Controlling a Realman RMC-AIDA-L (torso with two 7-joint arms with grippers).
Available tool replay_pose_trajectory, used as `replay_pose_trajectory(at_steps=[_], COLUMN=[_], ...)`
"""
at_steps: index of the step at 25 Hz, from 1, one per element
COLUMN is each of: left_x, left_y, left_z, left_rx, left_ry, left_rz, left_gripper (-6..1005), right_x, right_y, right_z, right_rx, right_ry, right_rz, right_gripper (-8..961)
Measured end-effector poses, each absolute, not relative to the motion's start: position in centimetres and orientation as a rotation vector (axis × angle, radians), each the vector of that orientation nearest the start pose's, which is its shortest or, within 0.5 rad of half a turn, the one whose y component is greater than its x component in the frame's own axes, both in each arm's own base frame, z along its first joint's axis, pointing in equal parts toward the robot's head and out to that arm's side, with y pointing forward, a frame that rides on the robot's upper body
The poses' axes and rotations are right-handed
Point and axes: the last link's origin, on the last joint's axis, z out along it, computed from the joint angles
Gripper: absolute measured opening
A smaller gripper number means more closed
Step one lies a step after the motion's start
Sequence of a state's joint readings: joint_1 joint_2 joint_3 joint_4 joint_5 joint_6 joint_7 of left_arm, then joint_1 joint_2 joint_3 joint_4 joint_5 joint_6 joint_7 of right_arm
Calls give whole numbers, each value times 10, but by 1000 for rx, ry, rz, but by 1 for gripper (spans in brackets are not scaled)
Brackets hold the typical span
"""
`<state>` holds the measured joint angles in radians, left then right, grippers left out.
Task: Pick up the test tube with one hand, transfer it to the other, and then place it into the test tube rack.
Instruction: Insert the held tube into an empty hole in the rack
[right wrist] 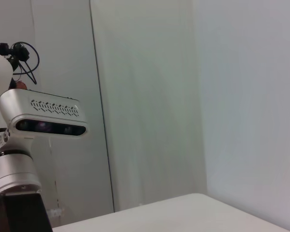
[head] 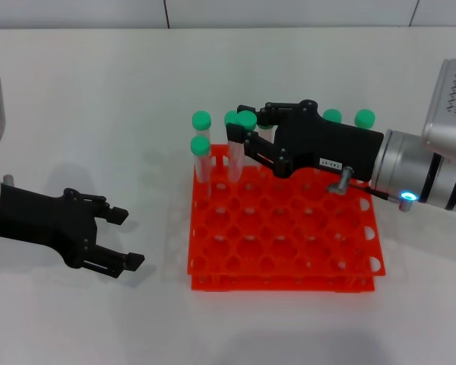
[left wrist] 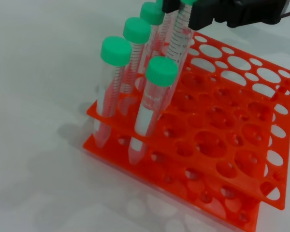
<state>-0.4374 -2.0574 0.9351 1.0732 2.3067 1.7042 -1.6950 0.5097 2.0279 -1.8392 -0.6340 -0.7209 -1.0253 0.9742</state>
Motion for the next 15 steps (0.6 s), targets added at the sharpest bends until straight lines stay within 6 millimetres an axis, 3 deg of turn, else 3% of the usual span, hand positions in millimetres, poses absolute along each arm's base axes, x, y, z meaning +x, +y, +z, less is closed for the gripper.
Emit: replay_pose_trajectory(at_steps=[15], left_x=[-270], left_y=[306], left_z=[27], left_rx=[-2965], left_ry=[-647], left_rz=[-8], left_gripper=[874], right_x=[182], right_y=[342], right_z=[-81], right_rx=[-2591], right_ry=[329], right_rz=[937], right_gripper=[265])
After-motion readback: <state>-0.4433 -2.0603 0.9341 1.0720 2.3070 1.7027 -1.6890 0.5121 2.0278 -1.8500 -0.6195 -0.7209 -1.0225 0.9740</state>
